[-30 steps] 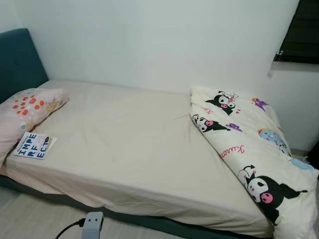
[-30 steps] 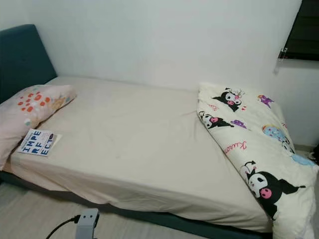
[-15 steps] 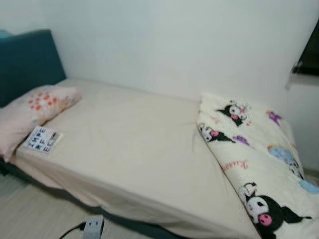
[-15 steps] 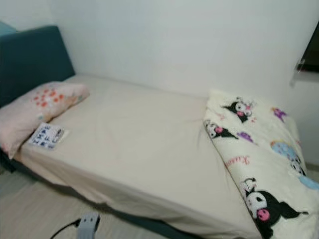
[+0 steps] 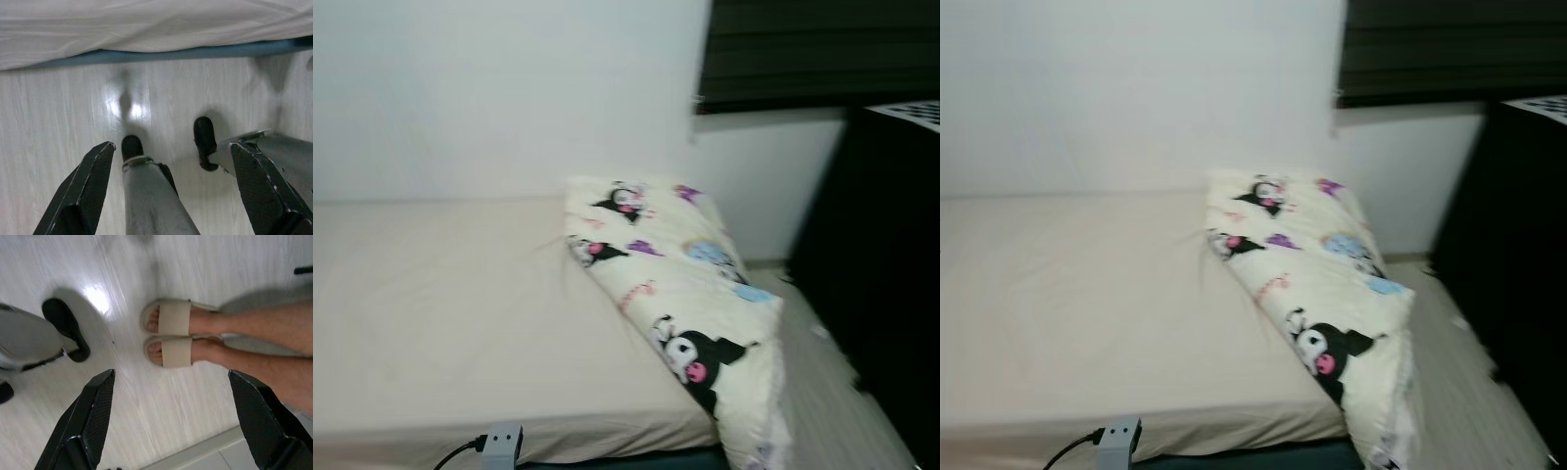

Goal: Clean up the room

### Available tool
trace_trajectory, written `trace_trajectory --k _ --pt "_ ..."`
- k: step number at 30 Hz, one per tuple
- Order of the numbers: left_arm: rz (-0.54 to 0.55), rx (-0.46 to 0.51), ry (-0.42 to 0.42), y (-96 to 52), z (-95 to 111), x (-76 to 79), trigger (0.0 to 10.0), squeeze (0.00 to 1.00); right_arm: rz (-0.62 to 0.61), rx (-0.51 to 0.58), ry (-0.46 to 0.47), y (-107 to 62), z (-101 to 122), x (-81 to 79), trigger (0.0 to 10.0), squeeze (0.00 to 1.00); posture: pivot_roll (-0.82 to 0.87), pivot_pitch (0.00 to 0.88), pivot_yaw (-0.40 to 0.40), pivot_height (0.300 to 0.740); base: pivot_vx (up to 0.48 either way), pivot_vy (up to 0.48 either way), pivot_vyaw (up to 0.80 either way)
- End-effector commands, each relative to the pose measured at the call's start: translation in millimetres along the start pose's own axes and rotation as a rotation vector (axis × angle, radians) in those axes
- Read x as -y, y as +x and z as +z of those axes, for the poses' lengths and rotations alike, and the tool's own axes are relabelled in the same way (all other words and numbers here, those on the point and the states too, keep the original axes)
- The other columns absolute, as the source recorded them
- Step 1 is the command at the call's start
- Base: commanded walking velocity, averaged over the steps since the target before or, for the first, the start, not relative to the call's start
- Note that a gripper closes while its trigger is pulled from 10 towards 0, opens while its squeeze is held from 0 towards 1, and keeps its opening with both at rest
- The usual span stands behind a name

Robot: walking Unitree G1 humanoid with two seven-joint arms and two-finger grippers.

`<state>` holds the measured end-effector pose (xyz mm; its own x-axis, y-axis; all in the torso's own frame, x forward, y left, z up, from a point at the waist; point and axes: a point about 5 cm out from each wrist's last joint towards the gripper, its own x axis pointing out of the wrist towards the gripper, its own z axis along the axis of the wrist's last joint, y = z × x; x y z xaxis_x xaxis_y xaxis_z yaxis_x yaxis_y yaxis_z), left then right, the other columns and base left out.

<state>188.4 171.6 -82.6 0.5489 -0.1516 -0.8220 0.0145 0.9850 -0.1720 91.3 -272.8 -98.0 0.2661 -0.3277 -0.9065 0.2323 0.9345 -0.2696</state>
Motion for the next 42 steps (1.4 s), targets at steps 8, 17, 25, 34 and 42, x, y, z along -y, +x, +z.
trace_trajectory --k 8,17,25,34,42 --pt "0.023 -0.034 0.009 -2.5 -9 -6.6 10.0 0.0 0.049 0.058 0.018 0.2 15 -11.9 10.0 0.0 0.03 0.0 0.015 0.74 0.0 -0.115 0.0" --pt "0.043 -0.04 -0.013 -3.3 -12 -9.1 10.0 0.0 0.095 0.157 0.002 -1.2 42 -26.1 10.0 0.0 0.03 0.0 0.016 0.74 0.0 -0.378 0.0" --pt "0.051 -0.032 -0.026 -2.8 -11 -8.0 10.0 0.0 0.115 0.19 -0.029 -2.5 55 -33.3 10.0 0.0 0.03 0.0 0.011 0.74 0.0 0.0 0.0" --pt "0.058 -0.042 -0.007 -3.3 -12 -9.3 10.0 0.0 0.145 0.218 -0.019 -3.4 59 -36.4 10.0 0.0 0.03 0.0 0.012 0.74 0.0 -0.137 0.0" --pt "0.083 -0.027 -0.033 -3.2 -10 -10.7 10.0 0.0 0.178 0.284 -0.04 -6.0 77 -38.2 10.0 0.0 0.02 0.0 0.013 0.74 0.0 -0.174 0.48"
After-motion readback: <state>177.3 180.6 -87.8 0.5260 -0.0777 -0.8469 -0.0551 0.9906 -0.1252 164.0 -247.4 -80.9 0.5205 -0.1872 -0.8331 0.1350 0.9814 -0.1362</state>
